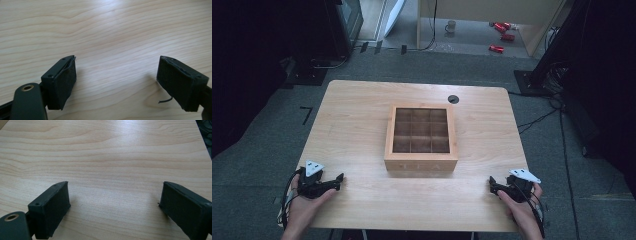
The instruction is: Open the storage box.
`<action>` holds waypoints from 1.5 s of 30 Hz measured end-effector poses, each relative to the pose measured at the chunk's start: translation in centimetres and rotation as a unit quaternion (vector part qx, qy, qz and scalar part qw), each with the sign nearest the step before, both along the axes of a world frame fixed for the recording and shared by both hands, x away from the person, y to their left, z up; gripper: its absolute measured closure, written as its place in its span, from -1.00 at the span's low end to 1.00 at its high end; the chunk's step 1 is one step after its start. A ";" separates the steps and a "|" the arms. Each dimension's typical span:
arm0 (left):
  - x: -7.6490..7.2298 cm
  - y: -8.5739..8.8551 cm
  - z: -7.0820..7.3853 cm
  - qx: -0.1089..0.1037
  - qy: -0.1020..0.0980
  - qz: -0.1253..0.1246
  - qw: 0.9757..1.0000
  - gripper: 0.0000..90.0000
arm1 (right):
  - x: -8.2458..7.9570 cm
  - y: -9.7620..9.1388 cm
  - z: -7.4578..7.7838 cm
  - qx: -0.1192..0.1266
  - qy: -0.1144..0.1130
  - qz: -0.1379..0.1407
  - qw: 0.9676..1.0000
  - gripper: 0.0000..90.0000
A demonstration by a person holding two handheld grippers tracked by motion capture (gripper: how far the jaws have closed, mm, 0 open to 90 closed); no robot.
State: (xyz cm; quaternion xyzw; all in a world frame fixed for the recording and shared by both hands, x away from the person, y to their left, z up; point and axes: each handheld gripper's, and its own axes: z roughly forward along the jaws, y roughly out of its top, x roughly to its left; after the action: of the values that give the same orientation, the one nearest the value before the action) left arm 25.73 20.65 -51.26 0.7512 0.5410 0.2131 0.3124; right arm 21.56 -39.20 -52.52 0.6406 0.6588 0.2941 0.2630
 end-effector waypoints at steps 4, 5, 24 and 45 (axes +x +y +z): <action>-0.1 -1.8 0.6 -0.009 -0.015 -0.025 1.000 -0.63 | 0.0 0.0 0.0 0.000 0.000 0.000 1.000 -0.82; -0.2 -2.3 0.8 -0.015 -0.019 -0.030 0.999 -0.63 | 0.1 0.0 0.0 -0.001 -0.001 0.001 1.000 -0.82; 1.7 -10.2 3.7 -0.029 -0.040 -0.131 0.990 -0.54 | 0.3 2.0 3.3 0.014 -0.032 0.001 0.999 -0.80; 2.7 -13.8 4.5 -0.058 -0.025 -0.191 0.980 0.02 | 2.7 7.6 6.5 0.026 -0.063 0.072 0.995 -0.79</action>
State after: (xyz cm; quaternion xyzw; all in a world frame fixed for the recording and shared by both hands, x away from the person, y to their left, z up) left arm 28.43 6.81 -46.75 0.8159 0.3908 0.1365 0.4036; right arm 24.30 -31.62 -46.01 0.5784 0.6775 0.3690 0.2651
